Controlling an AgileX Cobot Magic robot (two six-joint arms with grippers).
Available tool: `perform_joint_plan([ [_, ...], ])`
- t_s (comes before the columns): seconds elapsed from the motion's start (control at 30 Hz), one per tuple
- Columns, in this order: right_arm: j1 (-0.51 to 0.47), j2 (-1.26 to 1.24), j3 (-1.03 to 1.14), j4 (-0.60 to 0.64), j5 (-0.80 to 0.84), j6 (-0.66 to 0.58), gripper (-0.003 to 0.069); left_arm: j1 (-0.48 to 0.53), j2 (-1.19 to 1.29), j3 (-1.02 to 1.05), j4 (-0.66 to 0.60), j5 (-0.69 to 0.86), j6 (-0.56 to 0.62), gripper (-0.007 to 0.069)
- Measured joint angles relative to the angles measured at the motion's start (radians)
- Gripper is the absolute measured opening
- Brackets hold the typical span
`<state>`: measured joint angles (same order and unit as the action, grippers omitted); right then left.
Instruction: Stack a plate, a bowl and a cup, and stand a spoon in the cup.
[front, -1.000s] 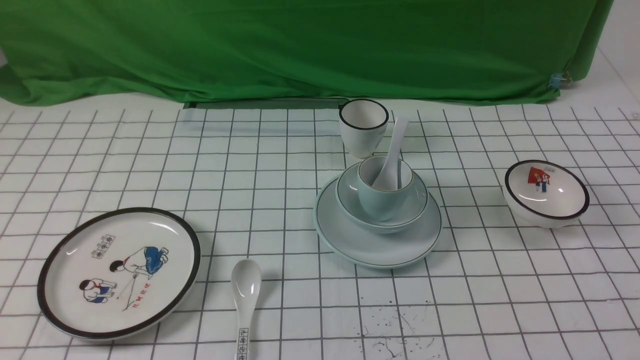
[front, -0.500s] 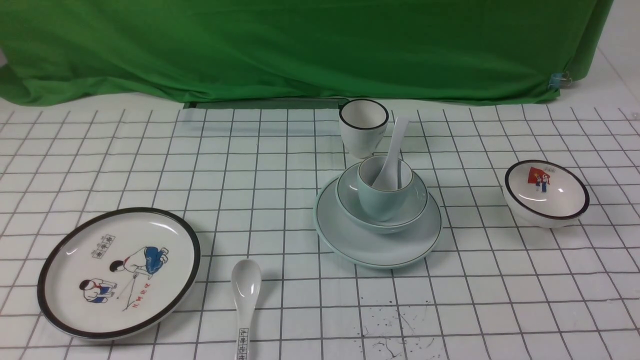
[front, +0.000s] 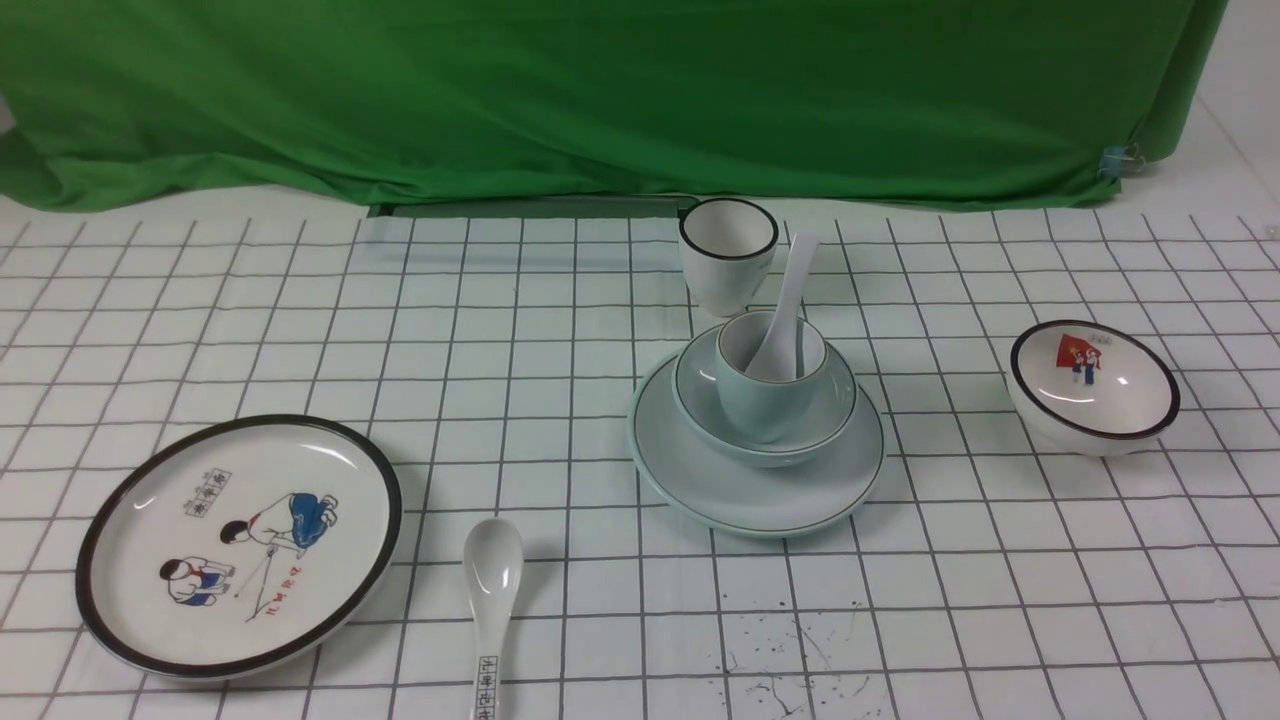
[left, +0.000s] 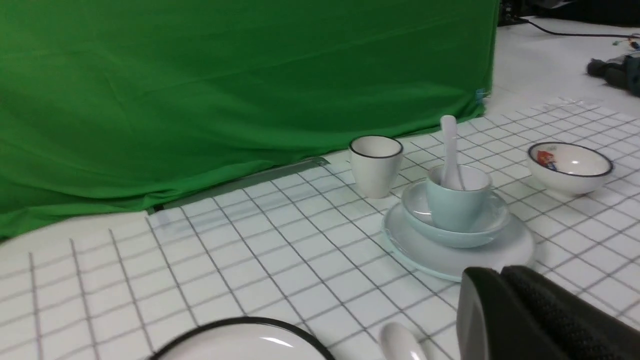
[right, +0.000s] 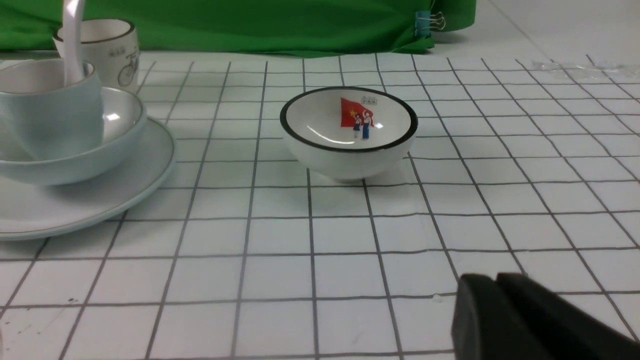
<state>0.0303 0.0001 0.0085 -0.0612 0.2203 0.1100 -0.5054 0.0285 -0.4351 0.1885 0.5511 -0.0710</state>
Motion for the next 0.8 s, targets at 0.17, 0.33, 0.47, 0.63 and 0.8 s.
perform_joint_plan([
  [0.17,0.001,0.0,0.0,0.0,0.0,0.0,0.009,0.272,0.001,0.154,-0.088,-0.26,0.168,-0.003],
  [0.33,0.001,0.0,0.0,0.0,0.0,0.0,0.0101,0.567,-0.003,0.289,-0.253,-0.427,0.21,-0.003],
  [0.47,0.001,-0.001,0.0,0.0,0.0,0.0,0.011,0.715,-0.005,0.383,-0.287,-0.436,0.21,-0.003],
  [0.63,0.001,-0.001,0.0,0.0,-0.001,0.0,0.0123,0.687,-0.027,0.441,-0.287,-0.42,0.211,-0.003],
  [0.8,0.001,-0.001,0.0,0.0,0.0,0.0,0.0128,0.621,-0.027,0.441,-0.271,-0.353,0.206,-0.003],
])
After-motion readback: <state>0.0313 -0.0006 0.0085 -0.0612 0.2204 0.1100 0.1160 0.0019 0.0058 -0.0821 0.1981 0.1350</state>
